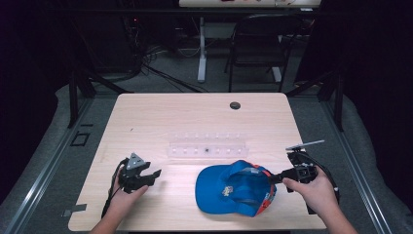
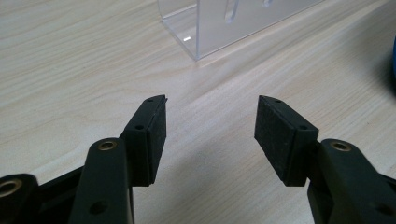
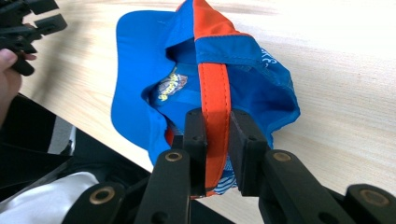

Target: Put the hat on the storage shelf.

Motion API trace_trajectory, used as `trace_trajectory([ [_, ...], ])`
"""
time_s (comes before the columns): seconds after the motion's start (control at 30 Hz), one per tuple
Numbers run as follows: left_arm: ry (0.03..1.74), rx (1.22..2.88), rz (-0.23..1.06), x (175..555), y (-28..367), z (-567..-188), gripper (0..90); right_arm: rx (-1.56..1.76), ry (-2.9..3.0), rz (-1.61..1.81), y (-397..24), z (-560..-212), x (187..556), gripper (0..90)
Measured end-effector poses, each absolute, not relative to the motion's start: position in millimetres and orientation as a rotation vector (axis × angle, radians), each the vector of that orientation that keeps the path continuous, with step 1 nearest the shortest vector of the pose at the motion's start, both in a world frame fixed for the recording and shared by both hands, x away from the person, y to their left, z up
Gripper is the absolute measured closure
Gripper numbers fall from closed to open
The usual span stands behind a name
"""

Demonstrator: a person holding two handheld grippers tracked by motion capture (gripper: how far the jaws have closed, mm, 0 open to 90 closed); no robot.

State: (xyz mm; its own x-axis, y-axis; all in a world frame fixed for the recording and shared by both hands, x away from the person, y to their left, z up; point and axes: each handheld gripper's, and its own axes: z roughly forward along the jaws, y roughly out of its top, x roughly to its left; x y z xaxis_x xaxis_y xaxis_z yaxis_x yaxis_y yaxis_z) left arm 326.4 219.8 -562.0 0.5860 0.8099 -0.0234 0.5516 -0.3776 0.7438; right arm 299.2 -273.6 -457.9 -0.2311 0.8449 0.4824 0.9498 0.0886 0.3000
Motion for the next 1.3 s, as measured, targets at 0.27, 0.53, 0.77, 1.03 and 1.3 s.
trace_trajectory([
  [0.27, 1.079, 2.084, 0.452, 326, 219, -562, 44.1, -1.822, -2.211, -0.780, -273, -443, 305, 77.8],
  [0.53, 1.075, 2.084, 0.455, 326, 220, -562, 44.1, -1.843, -2.259, -0.710, -266, -421, 309, 77.8],
  [0.77, 1.074, 2.086, 0.455, 327, 220, -562, 44.0, -1.862, -2.281, -0.657, -257, -406, 313, 77.9],
  [1.03, 1.076, 2.083, 0.454, 326, 220, -562, 44.0, -1.874, -2.254, -0.655, -253, -392, 318, 77.9],
  [1.3, 1.074, 2.084, 0.454, 327, 220, -562, 44.1, -1.843, -2.270, -0.652, -249, -375, 320, 77.9],
])
